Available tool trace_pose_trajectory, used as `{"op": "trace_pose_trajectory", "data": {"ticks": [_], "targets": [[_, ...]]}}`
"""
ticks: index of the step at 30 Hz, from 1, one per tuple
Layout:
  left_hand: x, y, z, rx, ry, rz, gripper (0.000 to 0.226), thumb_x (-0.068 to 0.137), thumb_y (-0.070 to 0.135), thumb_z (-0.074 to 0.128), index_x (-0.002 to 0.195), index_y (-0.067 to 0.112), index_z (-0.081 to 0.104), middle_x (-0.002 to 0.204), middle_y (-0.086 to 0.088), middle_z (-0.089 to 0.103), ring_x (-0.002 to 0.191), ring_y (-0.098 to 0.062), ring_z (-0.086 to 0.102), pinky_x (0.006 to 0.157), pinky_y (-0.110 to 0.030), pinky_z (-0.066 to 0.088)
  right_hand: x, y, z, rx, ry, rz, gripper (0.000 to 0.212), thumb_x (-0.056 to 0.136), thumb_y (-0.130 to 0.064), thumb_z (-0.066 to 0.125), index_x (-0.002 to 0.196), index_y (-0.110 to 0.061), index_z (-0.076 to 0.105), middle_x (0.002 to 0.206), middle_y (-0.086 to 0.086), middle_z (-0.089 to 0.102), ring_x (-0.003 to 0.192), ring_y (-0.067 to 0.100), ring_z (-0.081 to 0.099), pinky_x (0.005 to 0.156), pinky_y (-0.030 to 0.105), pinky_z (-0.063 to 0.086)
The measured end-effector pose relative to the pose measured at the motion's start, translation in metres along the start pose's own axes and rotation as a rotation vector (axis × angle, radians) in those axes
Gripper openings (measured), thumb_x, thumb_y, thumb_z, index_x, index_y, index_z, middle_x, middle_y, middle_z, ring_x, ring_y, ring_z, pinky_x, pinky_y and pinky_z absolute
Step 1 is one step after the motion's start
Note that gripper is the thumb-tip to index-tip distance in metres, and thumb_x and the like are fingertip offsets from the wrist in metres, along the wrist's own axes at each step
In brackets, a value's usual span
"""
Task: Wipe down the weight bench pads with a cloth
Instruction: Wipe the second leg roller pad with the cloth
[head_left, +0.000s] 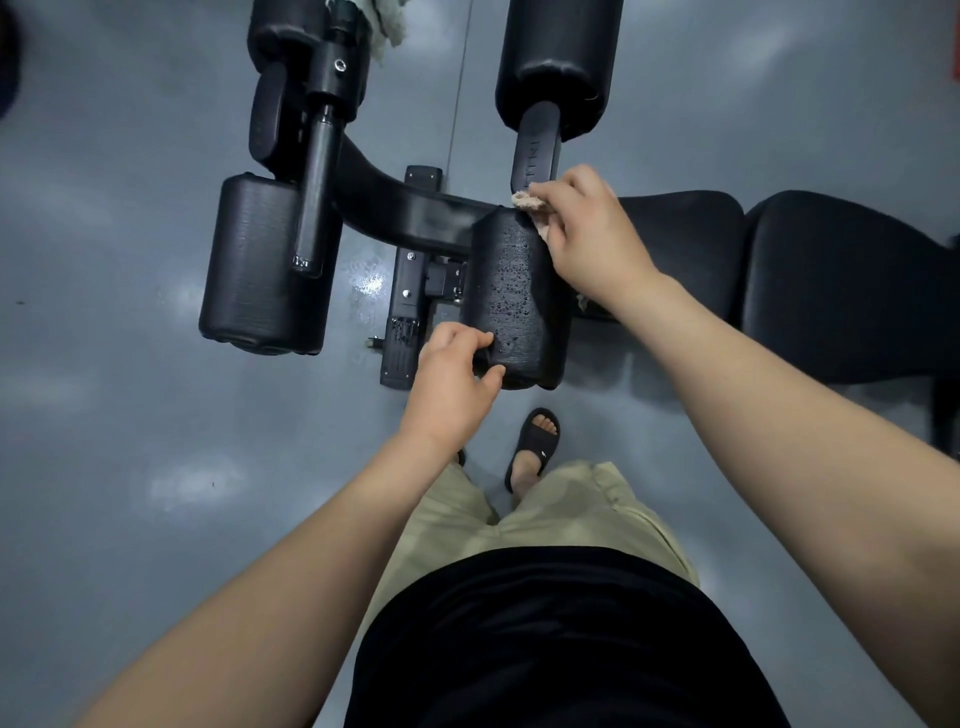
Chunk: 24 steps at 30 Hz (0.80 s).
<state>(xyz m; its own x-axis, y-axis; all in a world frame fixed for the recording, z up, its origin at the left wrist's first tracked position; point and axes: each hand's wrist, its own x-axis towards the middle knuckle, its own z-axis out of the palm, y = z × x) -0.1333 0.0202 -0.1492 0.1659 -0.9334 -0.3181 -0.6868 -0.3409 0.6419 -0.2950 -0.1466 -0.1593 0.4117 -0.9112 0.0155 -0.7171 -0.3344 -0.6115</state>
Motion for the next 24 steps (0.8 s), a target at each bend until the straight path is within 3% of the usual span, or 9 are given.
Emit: {"op": "trace_pose_trajectory", "data": {"ticks": [4,11,17,21,24], "targets": [[0.0,0.002,0.003,0.032,-0.014,0.013,0.036,0.086,0.014,0.075,0.12,0.008,0.067,0.12,-0.007,0.054,0.113,-0.03,0.056,0.103,-0.042,0.047,0.002,-0.003,0.002,-0.02,-0.021,0.032,0.037,0.091,-0.008,0.046,0.121,-0.013,0.068,0.114,0.013,0.055,0.104,0.038,0.052,0.097,0.041,0.045],[-0.001,0.004,0.001,0.035,-0.015,0.014,0.036,0.084,0.014,0.077,0.118,0.008,0.069,0.118,-0.004,0.052,0.111,-0.029,0.058,0.102,-0.042,0.048,-0.012,-0.004,0.006,-0.048,-0.069,-0.048,0.036,0.086,-0.003,0.047,0.109,-0.019,0.069,0.114,0.003,0.06,0.096,0.036,0.055,0.091,0.036,0.042],[0.0,0.003,-0.006,-0.033,-0.032,-0.017,0.037,0.085,0.018,0.079,0.12,0.015,0.068,0.118,0.005,0.048,0.099,-0.012,0.057,0.094,-0.023,0.048,-0.039,-0.002,0.016,0.031,-0.06,-0.117,0.03,0.087,-0.002,0.053,0.105,-0.018,0.07,0.11,0.002,0.064,0.092,0.033,0.058,0.09,0.031,0.04],[0.005,-0.002,-0.012,-0.077,-0.039,-0.032,0.032,0.086,0.015,0.075,0.117,0.019,0.068,0.117,0.003,0.054,0.097,-0.009,0.061,0.091,-0.021,0.052,-0.057,-0.001,0.018,0.055,-0.079,-0.153,0.034,0.083,0.005,0.054,0.105,-0.017,0.069,0.108,0.002,0.064,0.094,0.031,0.059,0.092,0.035,0.043],[0.011,-0.006,-0.016,-0.072,-0.059,-0.048,0.031,0.089,0.007,0.07,0.118,0.015,0.068,0.115,0.0,0.057,0.094,-0.009,0.064,0.084,-0.009,0.05,-0.07,-0.004,0.02,0.067,-0.121,-0.167,0.039,0.08,0.002,0.045,0.106,-0.018,0.068,0.107,0.0,0.062,0.095,0.032,0.059,0.093,0.039,0.043]]}}
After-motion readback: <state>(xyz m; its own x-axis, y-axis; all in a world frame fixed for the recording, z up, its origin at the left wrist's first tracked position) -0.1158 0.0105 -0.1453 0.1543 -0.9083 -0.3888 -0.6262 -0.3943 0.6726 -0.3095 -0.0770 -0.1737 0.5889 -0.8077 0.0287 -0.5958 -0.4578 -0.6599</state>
